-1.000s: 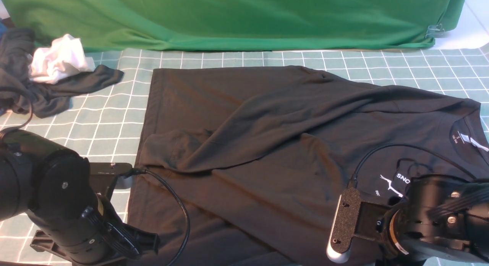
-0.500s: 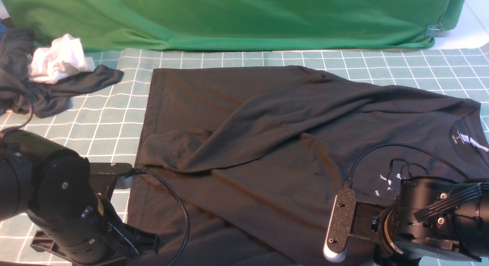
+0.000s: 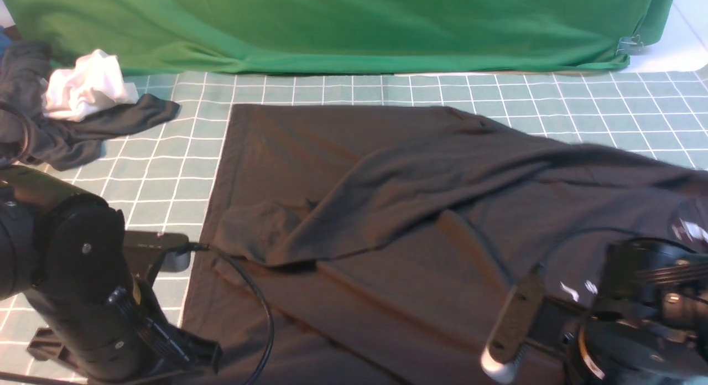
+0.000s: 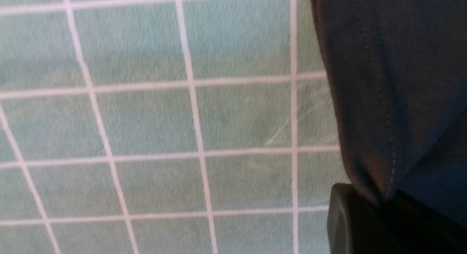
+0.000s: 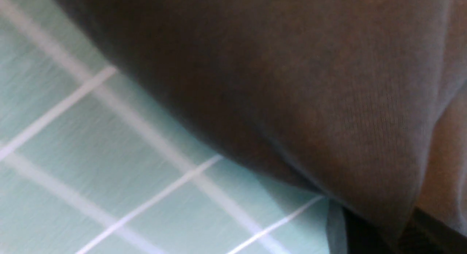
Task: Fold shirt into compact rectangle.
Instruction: 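Grasp the near edge of the shirt at its hem and shoulder corners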
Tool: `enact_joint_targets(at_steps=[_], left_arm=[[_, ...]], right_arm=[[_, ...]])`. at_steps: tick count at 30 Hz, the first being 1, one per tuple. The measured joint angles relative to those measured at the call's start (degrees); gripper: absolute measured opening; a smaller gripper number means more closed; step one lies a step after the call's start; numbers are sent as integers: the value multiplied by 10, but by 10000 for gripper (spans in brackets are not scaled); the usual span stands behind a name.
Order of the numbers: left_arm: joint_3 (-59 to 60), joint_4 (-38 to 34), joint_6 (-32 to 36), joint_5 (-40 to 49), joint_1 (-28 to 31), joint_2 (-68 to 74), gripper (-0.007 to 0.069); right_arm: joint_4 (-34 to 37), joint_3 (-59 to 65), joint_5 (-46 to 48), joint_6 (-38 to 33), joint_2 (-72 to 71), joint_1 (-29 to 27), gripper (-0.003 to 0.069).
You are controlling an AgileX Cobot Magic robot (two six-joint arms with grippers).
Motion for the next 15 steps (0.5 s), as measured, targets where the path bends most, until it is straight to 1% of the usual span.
enact_joint_targets(at_steps=[4, 7, 11, 15], left_arm=[[0, -12, 6, 14, -1, 0, 15], [-5, -13, 8, 15, -1, 0, 15], [-57, -10, 13, 21, -1, 1, 15], [-97, -4, 17, -21, 13, 7, 15]], right_arm=[[19, 21, 14, 0, -28, 0, 39], [19, 22, 15, 0, -41, 0, 39], [-7, 0, 30, 5, -45, 0, 39], [-19, -32, 34, 18, -44, -13, 38]])
